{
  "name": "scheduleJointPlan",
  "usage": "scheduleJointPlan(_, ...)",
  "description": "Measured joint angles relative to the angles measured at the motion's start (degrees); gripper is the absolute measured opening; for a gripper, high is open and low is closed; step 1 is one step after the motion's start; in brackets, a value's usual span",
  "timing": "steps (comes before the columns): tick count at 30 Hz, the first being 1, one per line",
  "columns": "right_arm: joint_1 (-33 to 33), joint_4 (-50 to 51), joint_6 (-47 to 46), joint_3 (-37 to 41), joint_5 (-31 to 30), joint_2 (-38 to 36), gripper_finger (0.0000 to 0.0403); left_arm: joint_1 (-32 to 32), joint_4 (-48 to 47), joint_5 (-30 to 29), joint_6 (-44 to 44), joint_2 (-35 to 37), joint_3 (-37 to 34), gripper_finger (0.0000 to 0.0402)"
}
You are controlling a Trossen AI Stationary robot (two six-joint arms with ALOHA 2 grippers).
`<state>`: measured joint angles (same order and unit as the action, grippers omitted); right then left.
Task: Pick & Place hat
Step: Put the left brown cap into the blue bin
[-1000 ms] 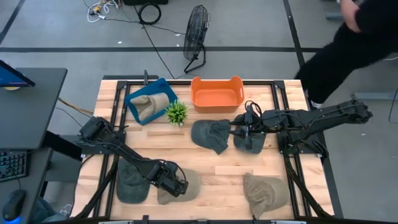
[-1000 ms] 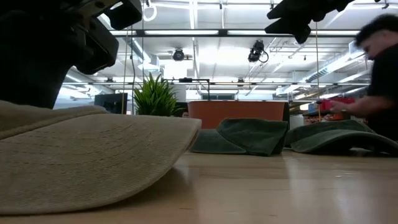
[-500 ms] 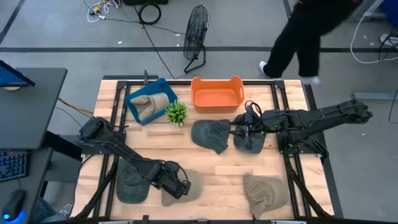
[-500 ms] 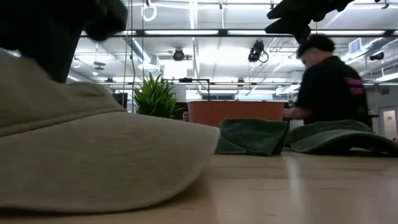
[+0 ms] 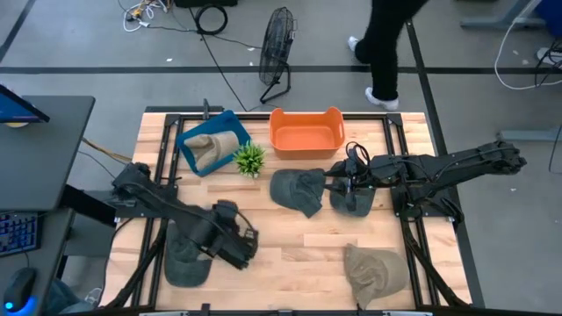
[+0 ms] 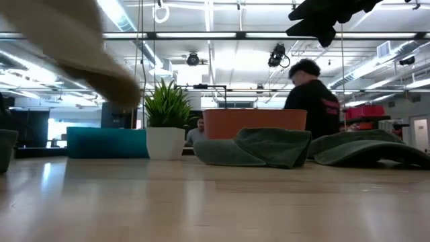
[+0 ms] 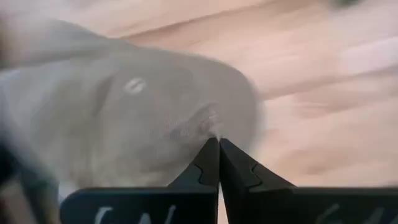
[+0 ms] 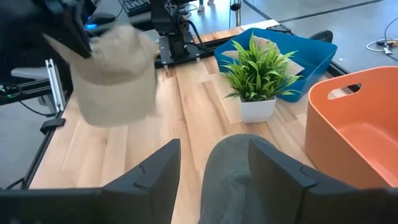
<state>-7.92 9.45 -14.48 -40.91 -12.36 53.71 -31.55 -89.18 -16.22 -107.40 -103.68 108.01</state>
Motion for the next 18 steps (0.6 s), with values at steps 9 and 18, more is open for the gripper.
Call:
scheduleJointPlan(9, -0.03, 0.10, -2.67, -0.04, 0.00, -0.02, 0.0192, 7.35, -0.77, -21.01, 7.39, 7.98, 1.16, 0.0002)
scheduleJointPlan(18, -0.03, -0.07, -2.86, -0.04, 0.00, -0.02, 0.0192, 24.48, -0.84, -27.98, 27.67, 12.17, 1.16, 0.0002)
